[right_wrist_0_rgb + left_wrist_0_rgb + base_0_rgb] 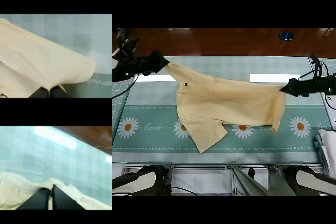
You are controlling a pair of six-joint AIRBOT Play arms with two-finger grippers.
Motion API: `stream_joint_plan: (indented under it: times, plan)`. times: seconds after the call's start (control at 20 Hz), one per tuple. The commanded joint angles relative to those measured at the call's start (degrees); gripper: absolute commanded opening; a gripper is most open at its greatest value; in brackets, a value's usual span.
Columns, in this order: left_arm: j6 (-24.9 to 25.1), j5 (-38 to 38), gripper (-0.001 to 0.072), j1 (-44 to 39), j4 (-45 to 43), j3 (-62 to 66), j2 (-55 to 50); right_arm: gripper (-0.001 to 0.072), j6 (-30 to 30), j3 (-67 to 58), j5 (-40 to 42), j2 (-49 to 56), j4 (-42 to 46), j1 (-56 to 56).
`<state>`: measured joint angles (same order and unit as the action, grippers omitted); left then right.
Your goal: Fold the shirts.
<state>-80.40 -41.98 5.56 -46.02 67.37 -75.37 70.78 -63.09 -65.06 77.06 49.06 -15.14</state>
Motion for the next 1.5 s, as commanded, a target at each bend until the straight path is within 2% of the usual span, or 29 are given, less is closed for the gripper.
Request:
stream_joint_plan:
  times: [0.0,0.05,0.2,0.3,0.35,0.45,0.6,0.75,0.9,1.1,1.3,1.35,1.45]
  plan:
    - [-0.5,-1.1,0.0495,-1.6,0.1,0.0,-2.5,0.0625,2.7,-11.4,-2.8,11.9,-7.2,-1.8]
    - [-0.2,-2.8,0.0704,-1.4,-0.1,0.2,-2.4,0.0629,3.3,-13.7,-3.9,12.3,-7.3,-3.0]
    - [0.3,-16.2,0.0704,2.8,-6.6,4.5,-2.4,0.0627,4.0,-19.1,-13.1,11.2,-6.3,-9.6]
    - [0.3,-26.9,0.0704,7.0,-13.0,5.5,-2.0,0.0618,2.4,-18.7,-18.8,8.2,0.4,-14.5]
    - [0.4,-31.2,0.0704,8.9,-15.4,4.5,-1.5,0.0618,2.9,-16.6,-18.7,6.0,4.7,-16.4]
    - [0.3,-33.5,0.0704,11.1,-15.7,-1.2,0.8,0.0617,4.7,-6.7,-13.6,0.0,7.0,-18.9]
    - [0.3,-32.6,0.0703,10.5,-13.2,-15.4,6.0,0.0618,1.4,12.5,-9.0,-9.1,6.3,-18.6]
    - [0.4,-29.2,0.0702,9.0,-8.2,-26.6,8.2,0.0617,0.9,24.8,-2.8,-14.3,4.0,-18.3]
    - [0.8,-22.0,0.0702,6.8,-3.8,-32.0,7.9,0.0618,1.0,28.3,-3.1,-14.0,3.9,-18.2]
    - [0.8,-10.5,0.0701,1.3,1.1,-32.7,7.3,0.0617,0.7,28.3,-2.8,-13.9,3.0,-18.2]
    - [0.8,-10.1,0.0698,-3.8,1.3,-32.5,0.9,0.0617,0.1,28.3,-1.9,-13.7,2.9,-18.2]
    - [0.8,-10.3,0.0672,-3.8,1.3,-32.3,-0.3,0.0618,0.0,28.3,-2.2,-13.2,2.6,-18.2]
    - [0.9,-10.8,0.0413,-3.7,1.3,-31.3,-1.2,0.0617,-0.3,28.3,-3.2,-10.8,2.0,-18.2]
